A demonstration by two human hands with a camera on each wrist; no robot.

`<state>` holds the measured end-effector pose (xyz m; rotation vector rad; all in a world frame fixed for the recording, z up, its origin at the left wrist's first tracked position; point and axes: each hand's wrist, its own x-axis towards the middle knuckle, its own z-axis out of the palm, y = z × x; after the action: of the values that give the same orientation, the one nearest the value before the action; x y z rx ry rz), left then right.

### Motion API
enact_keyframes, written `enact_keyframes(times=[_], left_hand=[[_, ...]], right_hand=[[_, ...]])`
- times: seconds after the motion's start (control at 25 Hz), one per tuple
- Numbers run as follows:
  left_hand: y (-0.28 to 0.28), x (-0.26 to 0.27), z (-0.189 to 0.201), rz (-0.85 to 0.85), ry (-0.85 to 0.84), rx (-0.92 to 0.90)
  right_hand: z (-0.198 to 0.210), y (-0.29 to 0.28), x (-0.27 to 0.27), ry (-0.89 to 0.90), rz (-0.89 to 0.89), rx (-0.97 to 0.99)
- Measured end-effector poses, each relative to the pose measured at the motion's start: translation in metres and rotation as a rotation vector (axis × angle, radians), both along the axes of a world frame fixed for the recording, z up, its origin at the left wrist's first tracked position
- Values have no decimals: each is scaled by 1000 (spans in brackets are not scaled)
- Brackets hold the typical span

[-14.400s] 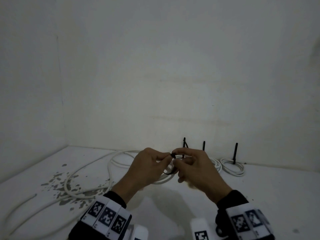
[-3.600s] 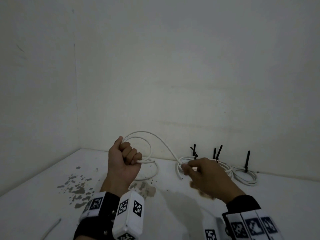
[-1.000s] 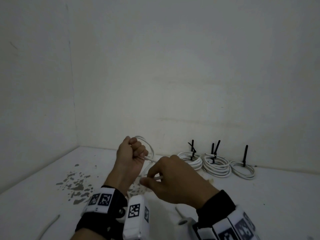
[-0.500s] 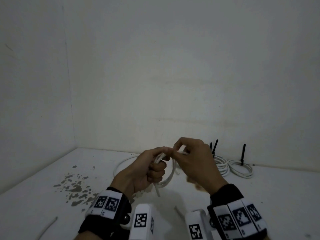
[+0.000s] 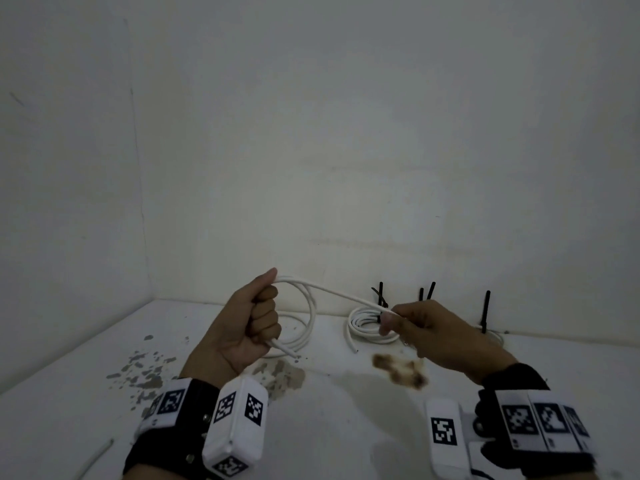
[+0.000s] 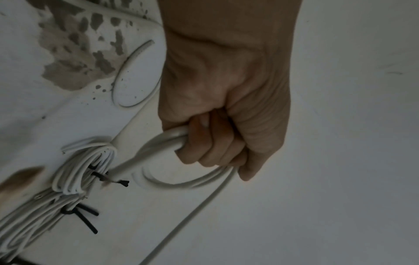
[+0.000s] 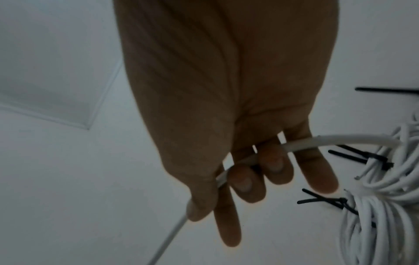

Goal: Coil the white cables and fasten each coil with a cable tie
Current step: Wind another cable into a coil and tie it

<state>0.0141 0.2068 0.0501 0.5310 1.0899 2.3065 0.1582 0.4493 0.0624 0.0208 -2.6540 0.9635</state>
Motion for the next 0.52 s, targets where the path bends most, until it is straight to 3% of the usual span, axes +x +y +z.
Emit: enact_keyframes(times=[0.24, 0.4, 0.52], left_hand=[[-2, -3, -1, -28, -58, 118], [5, 1, -3, -51, -68, 122], [7, 2, -3, -42, -95, 169]], right_hand=[[-6, -13, -15, 105, -86, -273], [-16, -24, -21, 215, -327, -66], [-15, -34, -19, 181, -289, -26]])
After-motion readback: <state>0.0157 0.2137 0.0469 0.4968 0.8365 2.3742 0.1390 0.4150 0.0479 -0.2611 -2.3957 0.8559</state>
